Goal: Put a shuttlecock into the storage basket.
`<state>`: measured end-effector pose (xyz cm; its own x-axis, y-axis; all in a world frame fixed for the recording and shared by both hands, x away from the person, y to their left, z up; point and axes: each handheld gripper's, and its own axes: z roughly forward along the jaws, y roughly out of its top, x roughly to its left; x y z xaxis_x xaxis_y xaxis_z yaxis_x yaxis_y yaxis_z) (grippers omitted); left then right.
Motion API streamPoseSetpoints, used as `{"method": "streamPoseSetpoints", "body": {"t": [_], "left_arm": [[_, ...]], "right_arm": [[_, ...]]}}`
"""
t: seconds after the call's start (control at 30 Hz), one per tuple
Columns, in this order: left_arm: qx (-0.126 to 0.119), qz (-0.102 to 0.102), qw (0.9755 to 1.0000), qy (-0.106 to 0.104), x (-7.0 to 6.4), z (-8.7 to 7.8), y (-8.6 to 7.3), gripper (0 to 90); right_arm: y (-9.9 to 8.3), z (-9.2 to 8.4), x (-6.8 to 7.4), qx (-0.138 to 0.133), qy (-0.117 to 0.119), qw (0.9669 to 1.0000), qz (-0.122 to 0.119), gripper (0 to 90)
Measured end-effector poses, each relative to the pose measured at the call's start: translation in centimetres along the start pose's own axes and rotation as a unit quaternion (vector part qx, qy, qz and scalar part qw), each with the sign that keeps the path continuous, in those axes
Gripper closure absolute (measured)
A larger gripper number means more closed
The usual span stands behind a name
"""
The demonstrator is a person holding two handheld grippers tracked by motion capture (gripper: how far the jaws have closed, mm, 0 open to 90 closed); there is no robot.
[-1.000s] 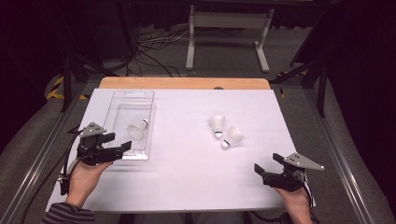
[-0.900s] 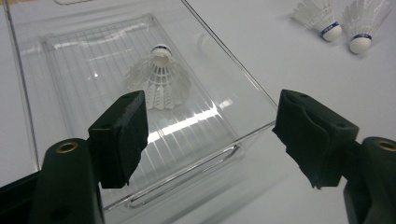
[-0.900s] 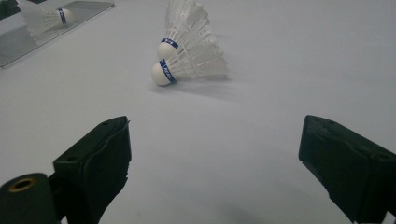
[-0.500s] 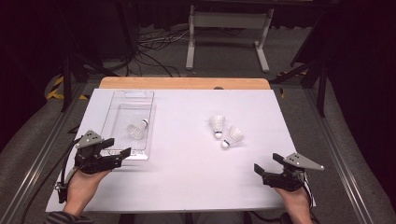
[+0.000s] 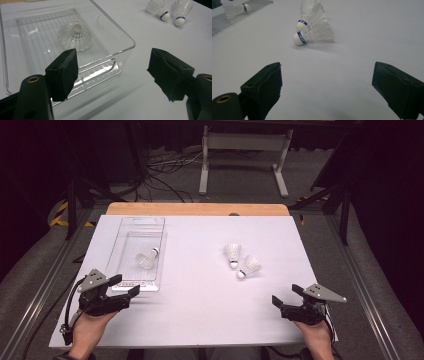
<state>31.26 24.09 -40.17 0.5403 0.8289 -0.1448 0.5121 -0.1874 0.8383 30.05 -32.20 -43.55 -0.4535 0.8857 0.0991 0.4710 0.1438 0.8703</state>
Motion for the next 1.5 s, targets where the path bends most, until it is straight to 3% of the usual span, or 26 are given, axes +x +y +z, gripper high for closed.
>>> {"method": "streamPoseSetpoints", "body": {"t": [0.83,1.5], "left_arm": [[-0.024,-0.006,0.9996,-0.012,-0.2,-0.4,-2.0,23.5],[-0.014,-0.018,0.9994,-0.025,0.0,-0.2,-3.0,22.5]], "right_arm": [[0.0,-0.1,0.0,-0.003,-0.002,1.0000,0.004,9.8],[0.1,-0.1,0.2,-0.005,-0.003,1.0000,0.001,9.8]]}}
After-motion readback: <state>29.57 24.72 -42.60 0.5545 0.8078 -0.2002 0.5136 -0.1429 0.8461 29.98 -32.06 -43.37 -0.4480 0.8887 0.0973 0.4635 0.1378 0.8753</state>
